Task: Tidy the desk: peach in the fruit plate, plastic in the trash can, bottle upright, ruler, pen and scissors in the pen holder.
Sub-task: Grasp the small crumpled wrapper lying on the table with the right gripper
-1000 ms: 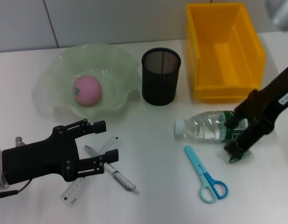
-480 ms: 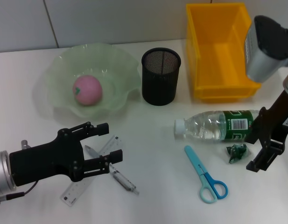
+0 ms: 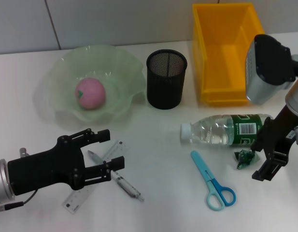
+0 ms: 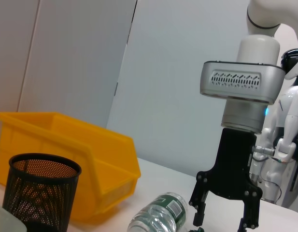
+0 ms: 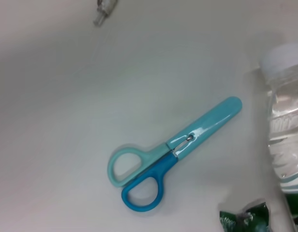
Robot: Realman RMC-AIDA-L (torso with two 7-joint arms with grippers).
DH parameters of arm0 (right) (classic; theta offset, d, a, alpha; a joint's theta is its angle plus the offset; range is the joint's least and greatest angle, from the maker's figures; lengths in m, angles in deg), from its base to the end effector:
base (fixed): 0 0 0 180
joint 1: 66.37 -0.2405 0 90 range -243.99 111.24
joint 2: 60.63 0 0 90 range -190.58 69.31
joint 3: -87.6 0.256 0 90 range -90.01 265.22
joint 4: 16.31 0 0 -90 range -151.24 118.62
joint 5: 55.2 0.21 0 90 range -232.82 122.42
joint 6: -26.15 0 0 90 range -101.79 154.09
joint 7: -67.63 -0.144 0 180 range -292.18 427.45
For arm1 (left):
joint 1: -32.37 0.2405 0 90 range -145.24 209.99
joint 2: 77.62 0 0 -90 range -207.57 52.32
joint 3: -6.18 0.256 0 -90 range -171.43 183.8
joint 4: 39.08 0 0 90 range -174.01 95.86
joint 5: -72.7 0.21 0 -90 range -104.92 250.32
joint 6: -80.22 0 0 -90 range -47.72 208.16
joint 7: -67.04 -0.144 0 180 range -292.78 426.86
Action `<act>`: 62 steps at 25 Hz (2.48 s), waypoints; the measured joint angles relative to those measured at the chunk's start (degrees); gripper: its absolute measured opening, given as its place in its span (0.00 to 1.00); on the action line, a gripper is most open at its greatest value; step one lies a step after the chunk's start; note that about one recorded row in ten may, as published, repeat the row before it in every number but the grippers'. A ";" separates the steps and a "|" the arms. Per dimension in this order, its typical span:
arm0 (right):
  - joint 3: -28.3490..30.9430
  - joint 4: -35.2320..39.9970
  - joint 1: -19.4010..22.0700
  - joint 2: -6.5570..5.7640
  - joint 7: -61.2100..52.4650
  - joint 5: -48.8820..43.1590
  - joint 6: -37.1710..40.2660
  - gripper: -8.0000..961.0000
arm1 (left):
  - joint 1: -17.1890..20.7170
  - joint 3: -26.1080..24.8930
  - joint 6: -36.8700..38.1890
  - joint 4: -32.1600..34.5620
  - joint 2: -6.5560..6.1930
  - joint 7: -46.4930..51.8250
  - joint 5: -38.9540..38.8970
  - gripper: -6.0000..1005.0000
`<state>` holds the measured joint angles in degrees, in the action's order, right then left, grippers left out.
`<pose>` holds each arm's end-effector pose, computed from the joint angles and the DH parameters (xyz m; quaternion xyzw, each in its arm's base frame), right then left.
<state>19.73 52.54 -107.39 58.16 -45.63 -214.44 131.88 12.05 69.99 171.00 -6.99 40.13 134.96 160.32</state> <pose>0.2082 0.3440 0.0266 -0.9424 0.1556 -0.2951 0.0228 -0.2639 0.2760 -0.0284 -0.9225 -0.1799 -0.3295 0.0895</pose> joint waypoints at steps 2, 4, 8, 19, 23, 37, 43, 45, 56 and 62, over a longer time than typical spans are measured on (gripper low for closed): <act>-0.62 -0.50 0.27 0.09 0.20 0.19 -1.14 0.80 | 0.29 -0.14 0.00 0.00 -0.08 -0.10 0.00 0.81; -1.16 -1.19 0.31 0.14 0.29 0.35 -2.08 0.80 | 0.37 -0.15 0.00 0.00 -0.13 -0.15 0.00 0.81; -2.38 -1.98 0.77 0.32 0.35 0.51 -4.45 0.80 | 0.41 -0.05 0.00 -0.01 -0.26 -0.17 0.00 0.81; -4.48 -2.86 0.93 0.53 0.42 2.83 -6.48 0.79 | 0.37 0.09 0.00 0.17 -0.19 -0.21 0.00 0.81; -5.30 -2.85 0.91 0.55 0.42 3.51 -7.06 0.79 | 0.37 0.10 0.01 0.18 -0.20 -0.23 0.00 0.81; -6.61 -4.48 0.35 0.56 0.49 5.72 -7.96 0.79 | 0.09 -0.09 0.00 0.09 -0.32 -0.25 0.00 0.81; -7.18 -6.71 0.33 0.56 0.56 5.83 -9.45 0.79 | -0.07 0.00 0.00 0.09 -0.34 -0.25 0.00 0.81; -7.20 -6.90 0.32 0.56 0.56 5.83 -9.61 0.79 | -0.07 0.04 0.00 0.12 -0.36 -0.25 0.00 0.81; -7.28 -8.01 0.29 0.55 0.57 5.90 -10.56 0.66 | -0.06 -0.06 0.17 0.24 -0.42 -0.34 0.00 0.81; -7.43 -7.70 0.43 0.56 0.56 5.90 -10.56 0.31 | 0.02 -0.30 0.32 0.23 -0.42 -0.34 0.00 0.81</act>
<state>12.30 44.84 -106.96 58.72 -45.07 -208.55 121.33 12.07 69.70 171.31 -6.77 39.71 134.62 160.32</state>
